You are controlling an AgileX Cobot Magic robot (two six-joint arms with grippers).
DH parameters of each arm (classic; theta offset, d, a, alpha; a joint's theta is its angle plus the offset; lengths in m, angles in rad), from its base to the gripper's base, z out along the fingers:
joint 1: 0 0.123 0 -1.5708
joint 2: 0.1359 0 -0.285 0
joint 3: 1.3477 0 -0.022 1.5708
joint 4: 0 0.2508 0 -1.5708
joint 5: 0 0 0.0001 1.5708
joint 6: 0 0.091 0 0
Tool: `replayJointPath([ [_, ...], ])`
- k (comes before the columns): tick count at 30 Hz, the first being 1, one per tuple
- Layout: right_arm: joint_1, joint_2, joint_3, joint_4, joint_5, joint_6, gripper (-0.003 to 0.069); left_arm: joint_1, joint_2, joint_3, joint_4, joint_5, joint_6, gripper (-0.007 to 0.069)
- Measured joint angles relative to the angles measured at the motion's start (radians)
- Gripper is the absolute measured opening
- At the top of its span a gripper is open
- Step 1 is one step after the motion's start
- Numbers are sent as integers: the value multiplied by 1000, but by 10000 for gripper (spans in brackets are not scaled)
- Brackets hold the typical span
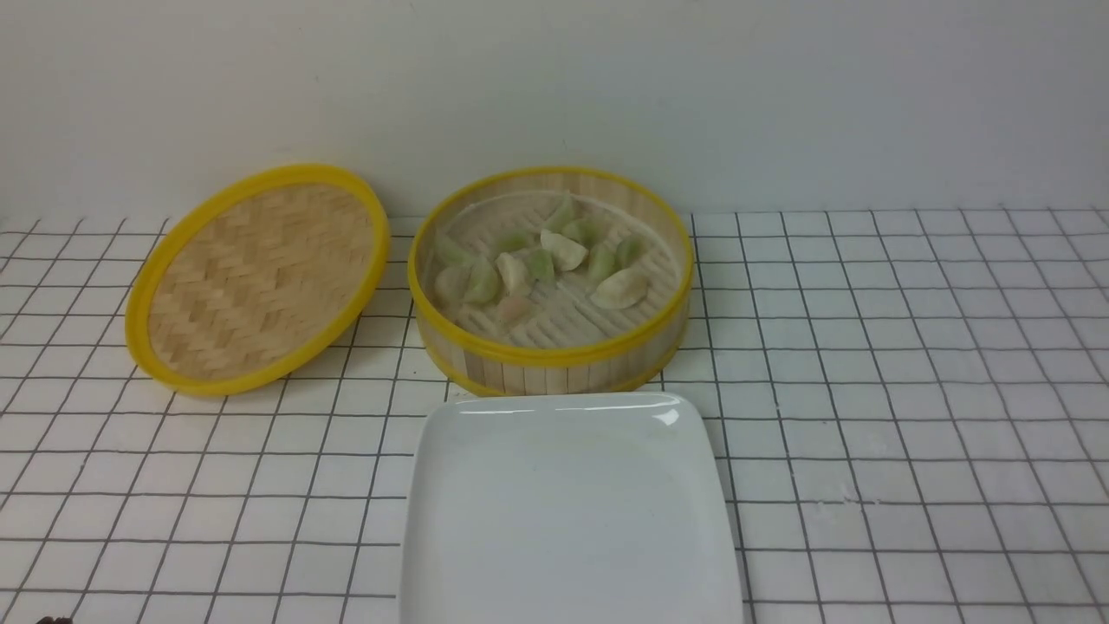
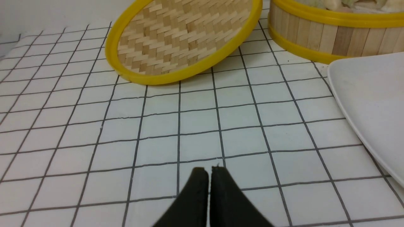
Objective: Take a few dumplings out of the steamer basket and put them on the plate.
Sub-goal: Use the right arm to grab a dumpling from inside the steamer
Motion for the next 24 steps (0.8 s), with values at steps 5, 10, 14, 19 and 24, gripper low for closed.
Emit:
replayJointPath([
  [5, 0, 0, 0, 78, -117, -54, -14, 0, 0, 0, 1, 0, 0, -6],
  [10, 0, 0, 0, 131, -256, -122, -14, 0, 0, 0, 1, 0, 0, -6],
  [14, 0, 0, -8, 200, -295, -72, -14, 0, 0, 0, 1, 0, 0, -6],
  [19, 0, 64, -239, 52, -40, -114, -14, 0, 0, 0, 1, 0, 0, -6],
  [24, 0, 395, -628, -158, 280, -235, -14, 0, 0, 0, 1, 0, 0, -6],
])
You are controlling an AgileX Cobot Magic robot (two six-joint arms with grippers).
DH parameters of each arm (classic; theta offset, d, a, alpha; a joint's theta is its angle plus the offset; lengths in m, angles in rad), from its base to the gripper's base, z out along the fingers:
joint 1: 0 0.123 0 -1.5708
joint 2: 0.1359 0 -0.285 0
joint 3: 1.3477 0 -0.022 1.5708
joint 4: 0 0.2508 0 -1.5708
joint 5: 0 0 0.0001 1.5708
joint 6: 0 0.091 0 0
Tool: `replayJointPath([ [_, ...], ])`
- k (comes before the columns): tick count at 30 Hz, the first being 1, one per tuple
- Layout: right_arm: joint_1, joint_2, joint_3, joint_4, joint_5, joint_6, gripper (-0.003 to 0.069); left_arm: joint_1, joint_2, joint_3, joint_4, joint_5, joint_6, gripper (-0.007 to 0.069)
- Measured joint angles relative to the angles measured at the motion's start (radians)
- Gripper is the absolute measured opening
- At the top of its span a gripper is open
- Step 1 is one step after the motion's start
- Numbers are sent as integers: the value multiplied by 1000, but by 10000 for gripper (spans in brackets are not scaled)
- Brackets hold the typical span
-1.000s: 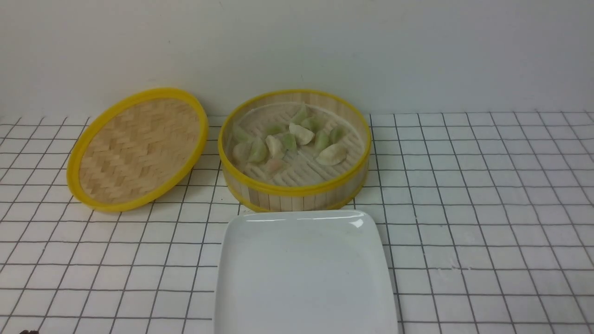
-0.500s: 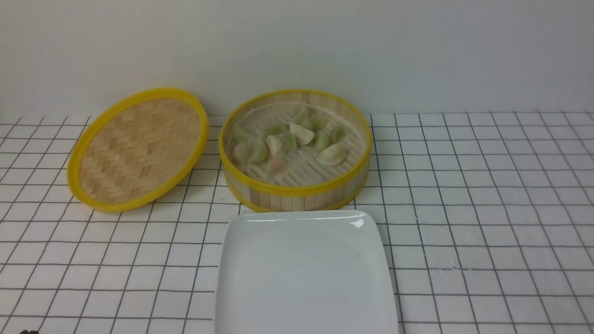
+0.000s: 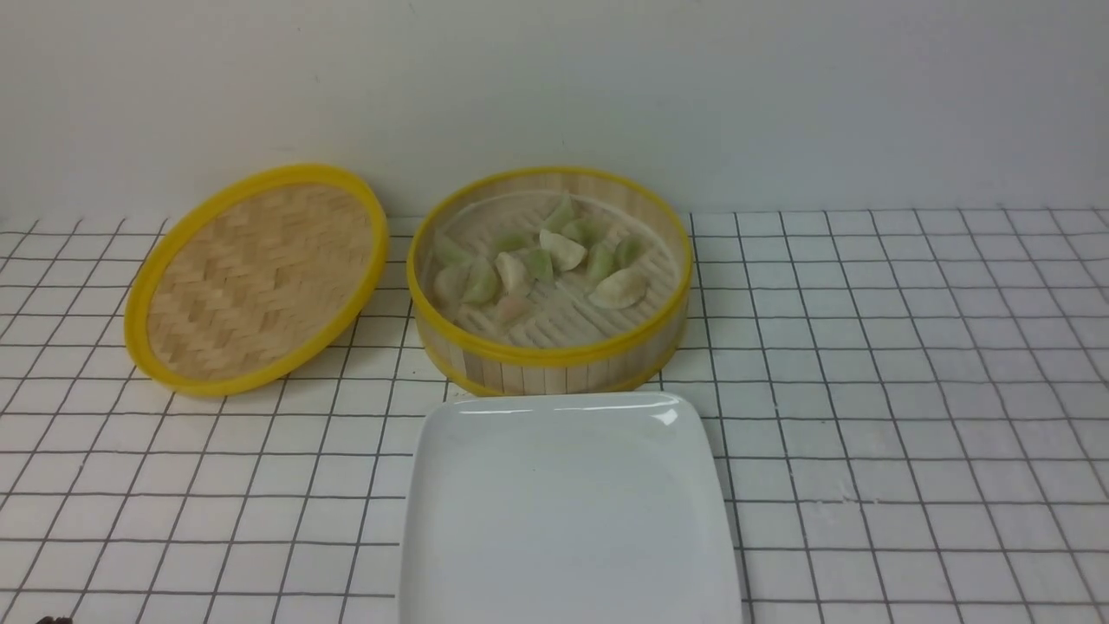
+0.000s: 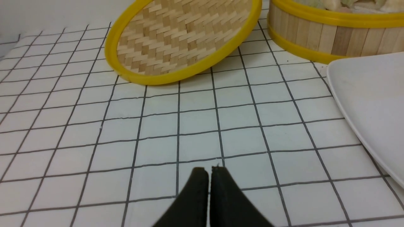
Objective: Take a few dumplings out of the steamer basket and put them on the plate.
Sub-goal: Use the right arm to grab a dumpling from inside the steamer
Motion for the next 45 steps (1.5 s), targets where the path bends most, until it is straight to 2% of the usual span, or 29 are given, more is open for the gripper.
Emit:
replayJointPath([
  [1, 0, 16, -18, 0, 16, 0, -14, 0, 0, 0, 0, 0, 0, -6],
  [3, 0, 183, -214, -39, 193, -64, -14, 0, 0, 0, 0, 0, 0, -6],
  [4, 0, 300, -333, -49, 341, -102, -14, 0, 0, 0, 0, 0, 0, -6],
  [8, 0, 597, -596, -49, 641, -173, -14, 0, 0, 0, 0, 0, 0, -6],
  [13, 10, 890, -835, -40, 870, -185, -14, 0, 0, 0, 0, 0, 0, -6],
  [15, 36, 979, -898, -51, 901, -185, -13, 0, 0, 0, 0, 0, 0, -6],
  [18, 144, 1120, -1023, -115, 913, -145, -13, 0, 0, 5, -6, -54, -11, -6],
  [20, 227, 1201, -1090, -179, 917, -107, -11, 0, 0, 5, -91, -172, -79, -6],
  [21, 244, 1217, -1096, -186, 917, -102, -11, 0, 0, 5, -102, -172, -79, -6],
  [22, 303, 1273, -1139, -243, 921, -78, -10, 0, 0, 5, -174, -252, -137, -6],
  [24, 355, 1334, -1185, -295, 921, -49, -8, 0, 0, 5, -238, -340, -172, -6],
  [25, 404, 1410, -1246, -355, 922, -13, 0, 0, 0, 5, -296, -433, -194, -6],
  [28, 463, 1553, -1378, -445, 923, 26, 36, 0, 0, 5, -345, -611, -209, -6],
  [29, 469, 1574, -1387, -451, 923, 28, 40, 0, 0, 5, -349, -621, -208, -6],
  [30, 489, 1657, -1473, -489, 922, 31, 83, 0, 0, 5, -359, -686, -211, -6],
  [31, 493, 1678, -1483, -492, 922, 31, 95, 0, 0, 5, -359, -691, -211, -6],
  [33, 505, 1798, -1594, -516, 921, 24, 173, 0, 0, 5, -367, -716, -222, -6],
  [41, 505, 2157, -1961, -609, 920, 34, 528, 0, 0, 5, -370, -611, -225, -6],
  [45, 505, 2207, -1980, -611, 921, 38, 595, 0, 0, 5, -370, -600, -220, -6],
])
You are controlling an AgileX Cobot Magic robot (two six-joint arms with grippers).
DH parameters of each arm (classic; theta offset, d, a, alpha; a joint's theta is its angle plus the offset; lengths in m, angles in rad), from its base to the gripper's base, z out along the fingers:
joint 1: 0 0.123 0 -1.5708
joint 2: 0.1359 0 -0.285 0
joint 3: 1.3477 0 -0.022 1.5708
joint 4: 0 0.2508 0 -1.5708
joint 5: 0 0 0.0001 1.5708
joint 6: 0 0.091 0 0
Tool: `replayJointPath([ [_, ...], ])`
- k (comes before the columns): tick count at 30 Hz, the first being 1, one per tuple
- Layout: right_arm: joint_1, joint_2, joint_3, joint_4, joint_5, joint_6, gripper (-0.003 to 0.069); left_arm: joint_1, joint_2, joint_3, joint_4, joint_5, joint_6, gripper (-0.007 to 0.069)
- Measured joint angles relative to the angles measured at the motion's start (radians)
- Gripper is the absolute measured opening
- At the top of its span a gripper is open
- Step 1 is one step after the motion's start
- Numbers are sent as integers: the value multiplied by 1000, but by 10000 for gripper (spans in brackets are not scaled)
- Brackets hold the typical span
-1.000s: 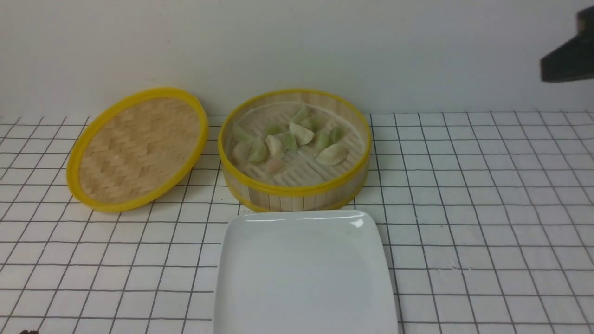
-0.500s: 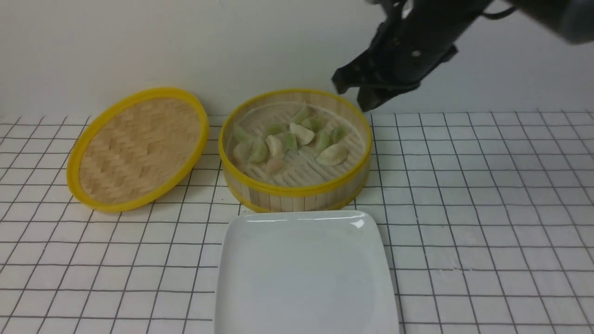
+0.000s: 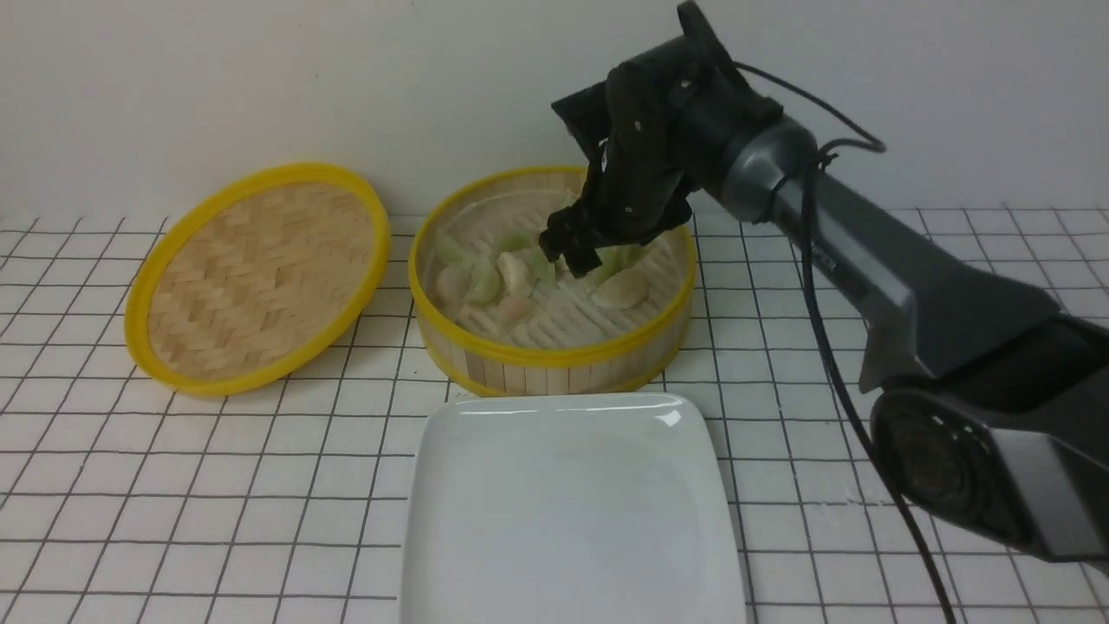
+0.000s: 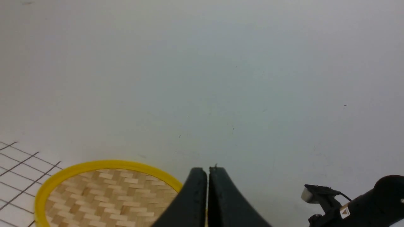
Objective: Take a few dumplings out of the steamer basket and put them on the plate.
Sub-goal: Use the right arm to grab a dumpling from inside the steamer
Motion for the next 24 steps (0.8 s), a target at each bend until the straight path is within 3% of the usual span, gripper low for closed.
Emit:
replayJointPath([
  [13, -8, 63, -7, -25, -1, 21, 591, 0, 0, 0, 0, 1, 2, -6],
  [17, -34, 68, -9, 32, -5, 39, 517, 0, 0, 0, 0, 1, 2, -6],
  [19, -44, 68, -11, 57, -8, 32, 440, 0, 0, 0, 0, 10, 2, -6],
  [24, -53, 57, -10, 79, -10, 13, 440, 0, 0, -51, 0, 144, 2, -6],
])
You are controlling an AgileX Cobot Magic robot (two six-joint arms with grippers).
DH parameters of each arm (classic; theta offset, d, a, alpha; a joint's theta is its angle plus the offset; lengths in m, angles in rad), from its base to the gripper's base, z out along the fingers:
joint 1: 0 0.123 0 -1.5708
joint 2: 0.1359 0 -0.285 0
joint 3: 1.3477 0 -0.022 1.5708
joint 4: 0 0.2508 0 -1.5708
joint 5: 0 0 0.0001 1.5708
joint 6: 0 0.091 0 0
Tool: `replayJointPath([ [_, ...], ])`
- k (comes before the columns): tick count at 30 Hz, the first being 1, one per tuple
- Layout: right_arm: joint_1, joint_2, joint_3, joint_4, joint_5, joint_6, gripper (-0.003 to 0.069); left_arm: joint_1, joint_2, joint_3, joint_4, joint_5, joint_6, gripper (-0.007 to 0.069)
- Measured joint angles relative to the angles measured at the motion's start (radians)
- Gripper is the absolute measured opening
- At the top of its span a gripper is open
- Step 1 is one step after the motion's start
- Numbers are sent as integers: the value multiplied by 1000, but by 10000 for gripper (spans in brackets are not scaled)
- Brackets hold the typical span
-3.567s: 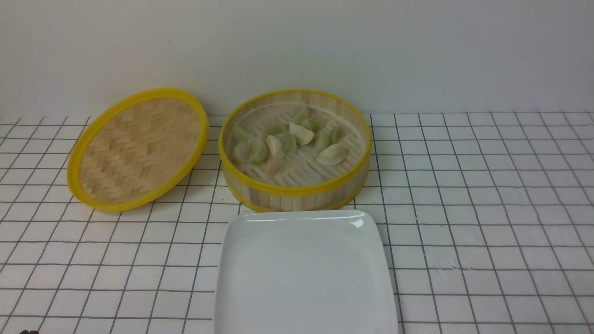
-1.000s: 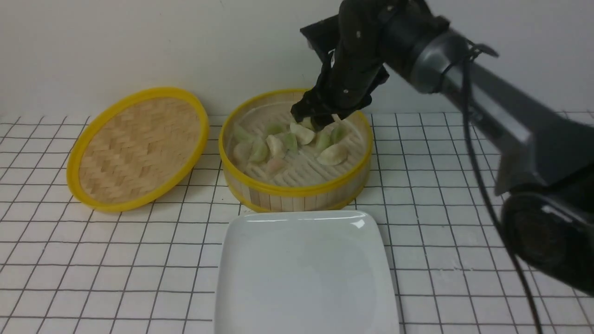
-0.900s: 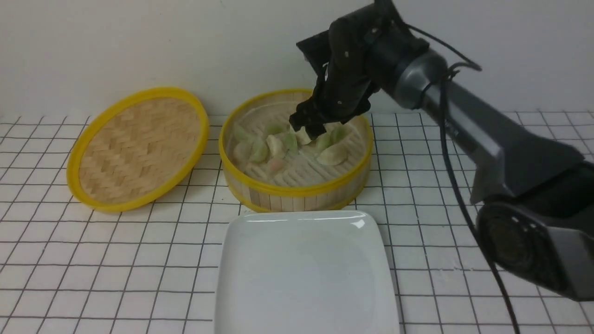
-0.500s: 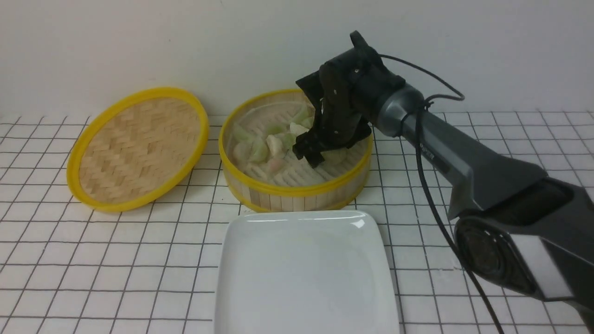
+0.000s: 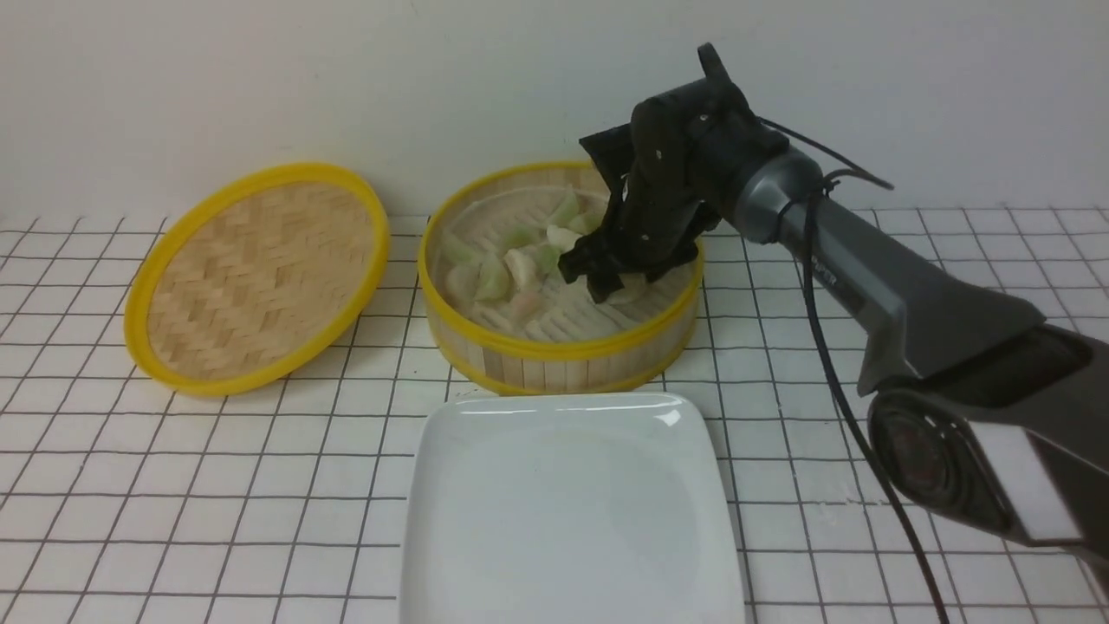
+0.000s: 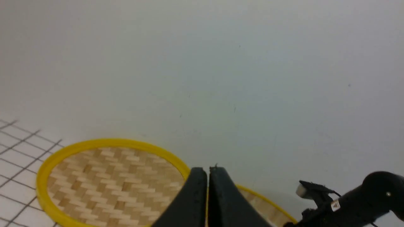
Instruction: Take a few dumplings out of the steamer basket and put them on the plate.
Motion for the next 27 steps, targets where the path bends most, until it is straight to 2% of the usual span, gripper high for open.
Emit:
replayJointPath([
  [4, -2, -46, 10, 45, 10, -8, 440, 0, 7, -129, 1, 147, 0, -6],
  [6, -5, -110, 29, 84, 10, -8, 440, 0, 75, -262, 7, 280, 0, -6],
  [8, -5, -142, 50, 100, 10, -8, 440, 0, 117, -310, 12, 336, 0, -6],
  [9, -5, -215, 106, 130, 9, -9, 440, 0, 200, -391, 25, 442, 0, -6],
  [10, -5, -215, 116, 135, 9, -9, 440, 0, 223, -401, 28, 472, 0, -6],
  [16, 70, -552, 555, 182, 7, -44, 440, 0, 665, -743, 34, 898, 19, -6],
  [20, 157, -674, 778, 187, 6, -50, 440, 0, 934, -886, -14, 995, 140, -6],
  [22, 207, -705, 900, 187, 6, -63, 440, -7, 1102, -979, -62, 1023, 238, -6],
  [24, 230, -707, 973, 182, -3, -63, 440, -36, 1254, -1074, -83, 1049, 307, -6],
  [27, 233, -694, 1044, 179, -38, -63, 440, -106, 1454, -1228, -68, 1110, 353, -6],
])
